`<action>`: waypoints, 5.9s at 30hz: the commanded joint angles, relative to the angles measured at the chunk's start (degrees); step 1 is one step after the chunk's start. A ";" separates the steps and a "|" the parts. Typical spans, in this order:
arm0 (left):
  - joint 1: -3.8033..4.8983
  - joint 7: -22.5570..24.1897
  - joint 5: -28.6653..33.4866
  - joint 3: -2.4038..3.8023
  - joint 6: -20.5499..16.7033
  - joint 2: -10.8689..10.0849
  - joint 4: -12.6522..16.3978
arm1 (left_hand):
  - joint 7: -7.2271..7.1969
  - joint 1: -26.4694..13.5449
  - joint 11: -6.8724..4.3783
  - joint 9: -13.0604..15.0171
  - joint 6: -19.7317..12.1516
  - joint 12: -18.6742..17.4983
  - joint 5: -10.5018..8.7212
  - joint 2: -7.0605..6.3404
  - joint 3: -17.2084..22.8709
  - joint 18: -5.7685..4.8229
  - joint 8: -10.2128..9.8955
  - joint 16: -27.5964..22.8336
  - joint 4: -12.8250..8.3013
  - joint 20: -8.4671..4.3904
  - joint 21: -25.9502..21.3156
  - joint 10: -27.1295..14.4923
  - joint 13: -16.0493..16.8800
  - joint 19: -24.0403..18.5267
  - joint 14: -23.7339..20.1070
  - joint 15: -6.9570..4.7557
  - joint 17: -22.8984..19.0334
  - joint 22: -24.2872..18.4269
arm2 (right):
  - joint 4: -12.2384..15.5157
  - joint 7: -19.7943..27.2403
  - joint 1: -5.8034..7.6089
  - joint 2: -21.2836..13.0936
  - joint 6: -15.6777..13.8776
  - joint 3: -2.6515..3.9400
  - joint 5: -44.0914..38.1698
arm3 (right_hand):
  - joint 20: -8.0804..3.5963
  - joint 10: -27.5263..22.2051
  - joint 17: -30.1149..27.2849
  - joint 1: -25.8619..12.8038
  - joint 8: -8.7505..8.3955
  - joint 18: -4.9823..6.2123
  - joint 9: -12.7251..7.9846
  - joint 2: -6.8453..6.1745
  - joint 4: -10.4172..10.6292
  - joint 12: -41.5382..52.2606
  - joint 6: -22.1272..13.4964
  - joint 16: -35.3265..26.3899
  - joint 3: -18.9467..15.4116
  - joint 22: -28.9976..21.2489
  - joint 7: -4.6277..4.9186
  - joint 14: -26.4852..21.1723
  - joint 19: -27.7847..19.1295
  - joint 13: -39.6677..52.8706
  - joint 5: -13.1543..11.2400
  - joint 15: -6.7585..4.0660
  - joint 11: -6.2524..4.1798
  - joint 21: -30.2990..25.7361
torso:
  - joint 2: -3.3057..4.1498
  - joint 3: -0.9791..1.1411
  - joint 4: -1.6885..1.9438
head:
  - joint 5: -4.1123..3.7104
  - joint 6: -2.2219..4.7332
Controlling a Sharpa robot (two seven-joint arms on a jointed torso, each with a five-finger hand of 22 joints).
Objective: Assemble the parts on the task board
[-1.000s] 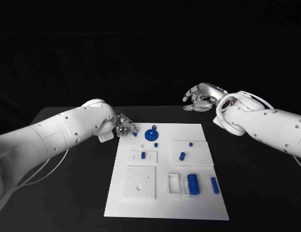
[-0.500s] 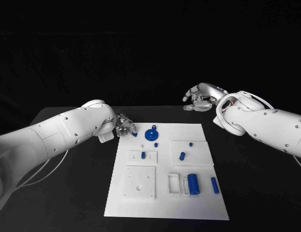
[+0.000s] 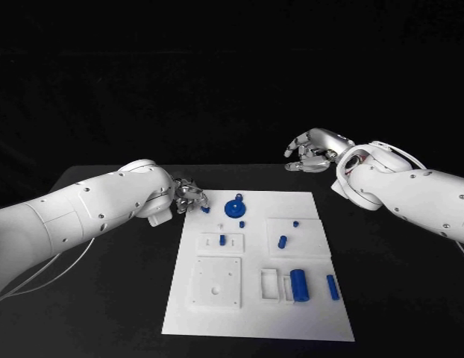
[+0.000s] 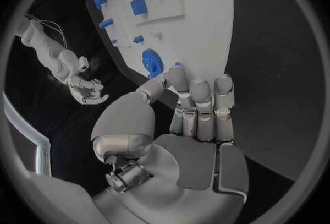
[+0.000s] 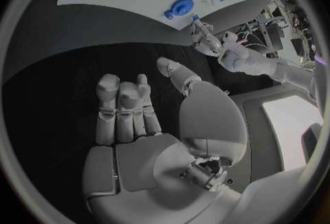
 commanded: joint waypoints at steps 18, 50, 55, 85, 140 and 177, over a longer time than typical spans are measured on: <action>0.52 -1.08 -2.50 -1.13 -15.52 -11.67 22.05 | -3.92 -0.02 -1.62 5.61 7.55 2.36 4.65 -2.64 0.74 0.46 5.98 2.11 -0.80 -8.62 1.05 1.41 1.42 2.45 3.55 -2.56 1.18 0.63 | 2.40 0.37 0.02 -1.47 0.25 0.01 -0.20 | -0.28 -0.06 -0.07 0.15 -0.16 3.05 -0.06 -0.43 0.31 0.06 0.12 -0.31 -0.13 0.77 0.41 -0.17 0.05 -0.09 0.34 -0.23 0.04 -0.23 | -0.75 0.35 0.57 | 0.30 -0.31; -0.93 -2.25 -5.38 -6.62 -17.23 -14.16 29.08 | -4.24 -0.47 -1.92 6.96 8.41 4.15 5.26 -3.39 0.68 0.66 5.99 3.06 -0.04 -8.75 1.38 0.98 2.30 2.87 3.58 -2.92 1.79 1.18 | 3.70 0.27 0.01 -2.05 0.34 0.01 -0.20 | -0.28 -0.07 -0.07 0.26 -0.14 3.05 -0.05 -0.41 0.27 0.07 0.14 -0.33 -0.12 0.78 0.41 -0.19 0.03 -0.13 0.78 -0.24 0.04 -0.26 | -0.55 0.26 0.45 | 0.59 -0.61; -1.21 -2.25 -5.68 -6.62 -16.68 -13.92 28.54 | -4.25 -0.51 -1.92 7.01 8.51 4.19 5.04 -3.44 0.66 0.66 6.00 3.07 0.07 -8.74 1.38 0.95 2.31 2.85 3.56 -2.90 1.81 1.21 | 3.74 0.26 0.01 -2.15 0.34 0.01 -0.20 | -0.28 -0.08 -0.07 0.27 -0.14 3.05 -0.05 -0.40 0.27 0.07 0.14 -0.33 -0.12 0.78 0.41 -0.19 0.03 -0.14 0.91 -0.24 0.04 -0.26 | -0.56 0.24 0.40 | 0.41 -0.73; -1.31 -2.48 -7.17 -6.62 -15.29 -13.04 28.28 | -4.53 -0.62 -2.16 7.57 9.51 4.57 4.26 -3.68 0.55 0.69 6.38 3.32 0.61 -8.73 1.33 0.94 2.39 2.78 3.57 -2.86 1.98 1.36 | 3.92 0.28 0.01 -2.09 0.40 0.01 -0.20 | -0.27 -0.08 -0.07 0.27 -0.14 3.05 -0.05 -0.39 0.28 0.09 0.14 -0.34 -0.15 0.79 0.41 -0.19 0.04 -0.17 1.24 -0.23 0.04 -0.27 | -0.61 0.31 0.49 | 0.28 -0.91; -1.82 -2.16 -8.04 -6.62 -16.65 -13.74 29.31 | -4.47 -0.04 -2.10 8.08 9.26 4.66 3.31 -3.83 0.70 0.74 6.12 3.18 0.74 -8.72 1.27 0.65 2.27 2.81 3.36 -2.88 1.97 1.54 | 4.03 0.21 0.01 -2.35 0.50 0.01 -0.20 | -0.25 -0.07 -0.06 0.22 -0.12 3.05 -0.05 -0.38 0.32 0.12 0.15 -0.34 -0.25 0.80 0.41 -0.18 0.06 -0.21 1.43 -0.24 0.03 -0.28 | -0.60 0.32 0.48 | 0.27 -1.03; -2.47 -0.77 -10.18 -6.60 -23.24 -14.16 29.95 | -4.54 2.31 -2.13 8.48 10.22 5.14 -0.46 -5.35 0.84 0.84 5.69 3.45 0.28 -8.75 1.10 0.93 2.11 3.00 3.67 -2.78 2.18 1.94 | 3.85 0.36 -0.01 -2.40 0.31 0.01 -0.20 | -0.24 -0.07 -0.06 0.14 -0.12 3.05 -0.05 -0.37 0.37 0.14 0.15 -0.35 -0.33 0.80 0.41 -0.18 0.06 -0.24 1.53 -0.23 0.04 -0.29 | -0.62 0.32 0.50 | 0.28 -0.91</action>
